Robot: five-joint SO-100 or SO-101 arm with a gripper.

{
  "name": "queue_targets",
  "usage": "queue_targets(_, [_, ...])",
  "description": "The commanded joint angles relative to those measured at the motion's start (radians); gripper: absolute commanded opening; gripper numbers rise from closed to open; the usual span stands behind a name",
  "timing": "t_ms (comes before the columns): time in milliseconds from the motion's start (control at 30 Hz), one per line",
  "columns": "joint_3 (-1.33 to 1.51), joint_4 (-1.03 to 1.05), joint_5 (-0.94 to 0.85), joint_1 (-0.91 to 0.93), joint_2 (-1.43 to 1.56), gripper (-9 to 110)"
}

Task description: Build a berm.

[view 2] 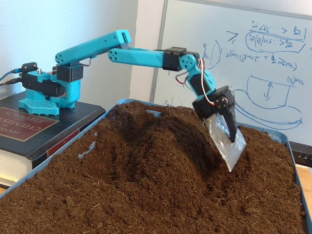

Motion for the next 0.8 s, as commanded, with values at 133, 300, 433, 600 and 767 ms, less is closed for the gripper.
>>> queue_targets(133, [-0.037, -0.008, 0.02, -0.107, -0.018, 0])
queue_targets(300, [0.043, 0.067, 0.02, -0.138, 0.012, 0])
queue_targets(433, [0.124, 0.187, 0.018, -0.143, 0.072, 0])
queue_targets(600, [0.179, 0.325, 0.018, -0.152, 0.155, 0])
queue_targets(767, [0.187, 0.413, 0.02, -0.15, 0.178, 0])
